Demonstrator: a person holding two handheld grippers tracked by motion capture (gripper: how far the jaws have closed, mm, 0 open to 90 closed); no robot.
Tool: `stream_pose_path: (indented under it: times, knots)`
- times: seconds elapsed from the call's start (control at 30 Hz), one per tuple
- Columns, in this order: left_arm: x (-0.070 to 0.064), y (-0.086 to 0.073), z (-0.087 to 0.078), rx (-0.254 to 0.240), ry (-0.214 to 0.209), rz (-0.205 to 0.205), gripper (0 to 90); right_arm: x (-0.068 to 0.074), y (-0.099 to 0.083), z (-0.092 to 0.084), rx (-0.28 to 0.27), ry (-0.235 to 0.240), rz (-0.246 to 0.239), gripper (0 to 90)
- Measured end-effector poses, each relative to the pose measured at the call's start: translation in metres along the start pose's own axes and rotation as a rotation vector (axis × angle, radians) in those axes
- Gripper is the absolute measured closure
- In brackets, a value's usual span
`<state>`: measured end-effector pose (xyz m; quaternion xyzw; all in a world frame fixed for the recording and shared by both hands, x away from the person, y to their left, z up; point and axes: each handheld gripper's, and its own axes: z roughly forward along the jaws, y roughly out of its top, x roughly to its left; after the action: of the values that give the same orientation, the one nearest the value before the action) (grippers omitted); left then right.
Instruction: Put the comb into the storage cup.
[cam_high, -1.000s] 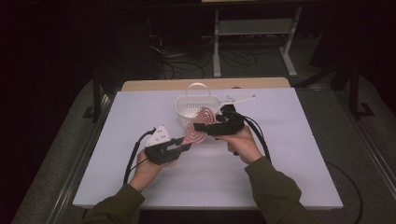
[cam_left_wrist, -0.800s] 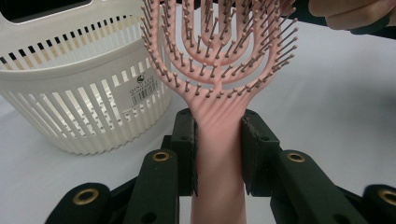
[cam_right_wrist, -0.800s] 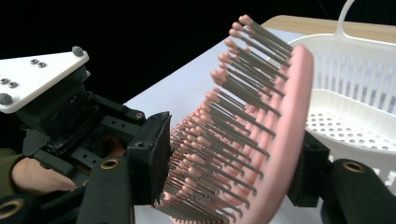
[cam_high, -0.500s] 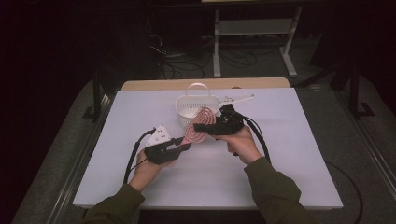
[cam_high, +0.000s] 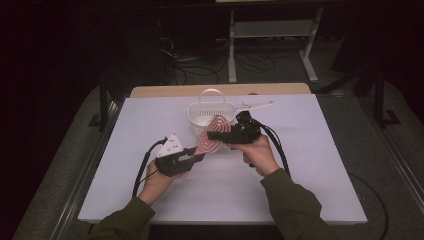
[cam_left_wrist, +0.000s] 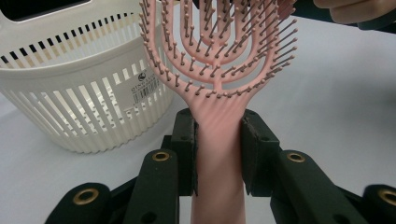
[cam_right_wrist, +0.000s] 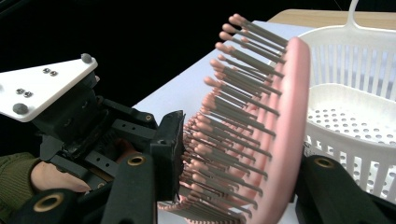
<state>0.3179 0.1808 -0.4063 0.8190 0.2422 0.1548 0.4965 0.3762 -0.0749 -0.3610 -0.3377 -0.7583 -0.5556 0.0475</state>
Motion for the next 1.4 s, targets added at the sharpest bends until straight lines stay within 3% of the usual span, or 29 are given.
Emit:
stream_pose_path:
  times: [0.53, 0.87, 1.03, 1.4]
  knots:
    - [0.000, -0.001, 0.002, 0.007, -0.014, 0.006, 70.8, 0.005, 0.001, -0.001, -0.021, 0.063, -0.009, 62.7]
    - [0.001, 0.000, 0.000, -0.009, -0.035, -0.011, 70.2, 0.003, 0.001, -0.003, -0.037, 0.089, 0.018, 62.9]
    - [0.002, 0.000, 0.000, -0.007, -0.038, -0.022, 63.6, 0.003, 0.002, -0.007, -0.055, 0.092, 0.021, 63.0]
    - [0.007, -0.001, -0.003, -0.004, -0.093, -0.055, 46.7, 0.001, 0.004, -0.014, -0.085, 0.078, 0.019, 63.0]
